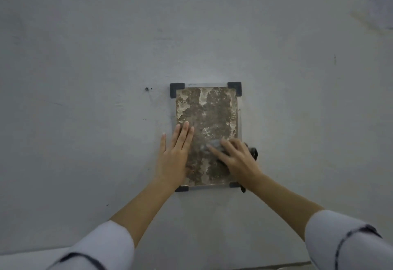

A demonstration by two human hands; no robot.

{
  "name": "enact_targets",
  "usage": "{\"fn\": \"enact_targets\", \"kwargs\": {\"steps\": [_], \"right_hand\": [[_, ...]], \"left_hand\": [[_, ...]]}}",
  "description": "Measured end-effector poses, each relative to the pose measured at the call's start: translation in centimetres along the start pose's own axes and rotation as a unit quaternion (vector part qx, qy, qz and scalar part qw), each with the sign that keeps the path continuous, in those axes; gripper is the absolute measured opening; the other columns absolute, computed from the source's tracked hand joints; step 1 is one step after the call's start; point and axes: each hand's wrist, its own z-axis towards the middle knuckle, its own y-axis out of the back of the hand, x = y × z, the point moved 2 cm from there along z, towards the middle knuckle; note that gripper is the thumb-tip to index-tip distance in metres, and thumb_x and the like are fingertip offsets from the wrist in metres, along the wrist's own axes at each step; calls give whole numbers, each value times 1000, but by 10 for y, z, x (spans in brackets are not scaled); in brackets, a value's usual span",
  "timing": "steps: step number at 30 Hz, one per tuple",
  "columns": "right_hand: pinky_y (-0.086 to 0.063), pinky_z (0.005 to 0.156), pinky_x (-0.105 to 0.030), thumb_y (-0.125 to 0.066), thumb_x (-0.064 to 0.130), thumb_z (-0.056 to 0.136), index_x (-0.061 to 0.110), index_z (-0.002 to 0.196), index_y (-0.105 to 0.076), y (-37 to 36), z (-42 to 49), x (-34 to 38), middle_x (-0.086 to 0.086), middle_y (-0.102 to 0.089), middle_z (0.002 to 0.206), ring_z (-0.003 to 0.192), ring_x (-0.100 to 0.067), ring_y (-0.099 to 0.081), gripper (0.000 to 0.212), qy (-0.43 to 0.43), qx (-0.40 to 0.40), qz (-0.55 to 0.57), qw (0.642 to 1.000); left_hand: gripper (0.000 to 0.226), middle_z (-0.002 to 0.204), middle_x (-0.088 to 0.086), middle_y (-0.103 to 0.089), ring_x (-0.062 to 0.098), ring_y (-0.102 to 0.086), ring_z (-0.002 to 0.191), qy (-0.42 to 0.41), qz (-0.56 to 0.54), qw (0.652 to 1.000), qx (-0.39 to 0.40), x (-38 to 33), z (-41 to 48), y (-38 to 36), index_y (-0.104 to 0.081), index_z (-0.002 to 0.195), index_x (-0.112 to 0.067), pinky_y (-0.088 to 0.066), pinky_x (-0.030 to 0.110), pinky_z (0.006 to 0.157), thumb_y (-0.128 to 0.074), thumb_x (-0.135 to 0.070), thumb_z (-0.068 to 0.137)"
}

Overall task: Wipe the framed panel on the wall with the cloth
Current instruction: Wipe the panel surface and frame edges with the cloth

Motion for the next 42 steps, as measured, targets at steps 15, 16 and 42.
{"fn": "enact_targets", "kwargs": {"steps": [15,16,42], "right_hand": [[-51,83,-45,-65,-5,75,18,138,-49,-10,3,13,-14,-49,118,100,-31,-47,69,-67,-26,34,997],[-52,82,-45,-68,-6,70,17,137,-49,-16,-20,21,-13,-47,118,97,-30,-47,73,-28,5,31,999],[-50,70,-43,-70,-13,71,15,118,-66,10,-25,-8,-14,-54,106,90,-30,-46,55,-195,-65,77,976]], "left_hand": [[120,158,2,27,23,20,146,14,-6,1000,8,-5,-3,5,18,151,-15,-3,49,118,-76,-23,79],[120,158,3,27,24,20,146,15,-6,1000,10,-6,-2,7,18,151,-15,-4,50,119,-77,-24,78],[132,157,7,28,26,20,146,7,48,999,11,-5,-3,-1,23,149,-13,2,48,115,-80,-44,72]]}}
